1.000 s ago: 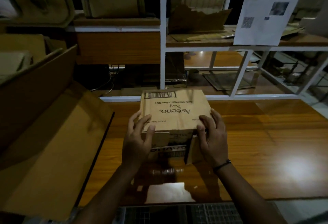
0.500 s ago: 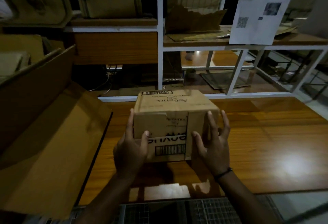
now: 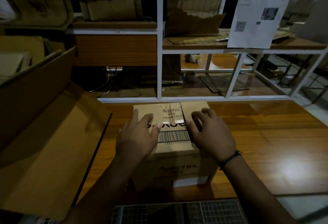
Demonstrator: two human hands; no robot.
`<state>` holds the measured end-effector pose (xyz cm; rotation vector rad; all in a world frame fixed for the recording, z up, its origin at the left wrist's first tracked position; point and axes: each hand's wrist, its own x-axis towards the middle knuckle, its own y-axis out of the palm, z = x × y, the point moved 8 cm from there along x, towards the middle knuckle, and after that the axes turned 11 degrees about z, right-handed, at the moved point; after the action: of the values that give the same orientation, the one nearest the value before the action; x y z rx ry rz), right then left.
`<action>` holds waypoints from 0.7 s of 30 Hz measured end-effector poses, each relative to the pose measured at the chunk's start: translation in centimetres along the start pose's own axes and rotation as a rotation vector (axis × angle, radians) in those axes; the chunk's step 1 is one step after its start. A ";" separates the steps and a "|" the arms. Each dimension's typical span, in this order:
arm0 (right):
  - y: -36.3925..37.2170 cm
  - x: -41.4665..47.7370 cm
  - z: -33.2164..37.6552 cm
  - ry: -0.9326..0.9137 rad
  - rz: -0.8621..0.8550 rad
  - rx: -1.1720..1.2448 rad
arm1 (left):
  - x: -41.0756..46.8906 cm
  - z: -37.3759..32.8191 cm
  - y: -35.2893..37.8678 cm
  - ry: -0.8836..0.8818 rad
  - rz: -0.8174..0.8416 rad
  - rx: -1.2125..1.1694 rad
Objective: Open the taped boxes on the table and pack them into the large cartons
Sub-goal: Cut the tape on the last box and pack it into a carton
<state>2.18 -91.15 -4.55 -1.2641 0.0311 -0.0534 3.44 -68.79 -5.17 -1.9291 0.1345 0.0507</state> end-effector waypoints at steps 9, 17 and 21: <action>1.0 -2.8 3.6 -0.268 -0.021 -0.071 | -1.8 -4.8 2.5 0.141 -0.004 0.093; -1.3 -1.8 1.7 -0.229 -0.107 0.064 | -0.3 -4.3 1.7 0.139 -0.054 0.072; -5.6 -2.4 0.0 -0.239 -0.333 0.274 | 0.4 -4.2 1.3 0.165 -0.082 0.068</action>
<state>-0.32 -92.68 0.80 -0.9840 -0.3822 -0.1878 3.57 -73.19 -4.91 -1.8674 0.1647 -0.1664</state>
